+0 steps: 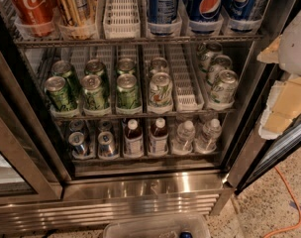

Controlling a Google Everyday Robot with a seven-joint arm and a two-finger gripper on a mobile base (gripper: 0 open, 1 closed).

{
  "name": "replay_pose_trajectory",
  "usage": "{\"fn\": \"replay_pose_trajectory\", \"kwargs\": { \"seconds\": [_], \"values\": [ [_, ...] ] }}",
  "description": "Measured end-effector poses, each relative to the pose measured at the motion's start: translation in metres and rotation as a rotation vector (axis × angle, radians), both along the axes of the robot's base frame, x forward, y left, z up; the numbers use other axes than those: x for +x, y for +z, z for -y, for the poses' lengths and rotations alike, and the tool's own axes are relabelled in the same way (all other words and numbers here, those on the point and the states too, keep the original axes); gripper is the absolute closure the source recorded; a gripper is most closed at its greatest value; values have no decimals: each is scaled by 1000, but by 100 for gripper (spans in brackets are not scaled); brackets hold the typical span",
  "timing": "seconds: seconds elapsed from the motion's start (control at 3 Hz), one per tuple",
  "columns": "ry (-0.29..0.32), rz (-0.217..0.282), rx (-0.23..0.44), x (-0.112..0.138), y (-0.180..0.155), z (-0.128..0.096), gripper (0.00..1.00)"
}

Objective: Pick blue plastic bottle from bottom shelf of fridge

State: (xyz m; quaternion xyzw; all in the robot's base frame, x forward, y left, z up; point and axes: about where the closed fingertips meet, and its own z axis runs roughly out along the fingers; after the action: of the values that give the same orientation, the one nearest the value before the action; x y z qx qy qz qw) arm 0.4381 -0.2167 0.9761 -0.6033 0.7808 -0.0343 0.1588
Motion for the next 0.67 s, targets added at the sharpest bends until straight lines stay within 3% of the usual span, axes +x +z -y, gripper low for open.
{"fn": "replay_pose_trajectory", "kwargs": {
  "seconds": [0.33,0.67],
  "values": [
    [8,-23,14,-2,-8,-6,0],
    [11,-9,27,-3,-7,-7,0]
  ]
}}
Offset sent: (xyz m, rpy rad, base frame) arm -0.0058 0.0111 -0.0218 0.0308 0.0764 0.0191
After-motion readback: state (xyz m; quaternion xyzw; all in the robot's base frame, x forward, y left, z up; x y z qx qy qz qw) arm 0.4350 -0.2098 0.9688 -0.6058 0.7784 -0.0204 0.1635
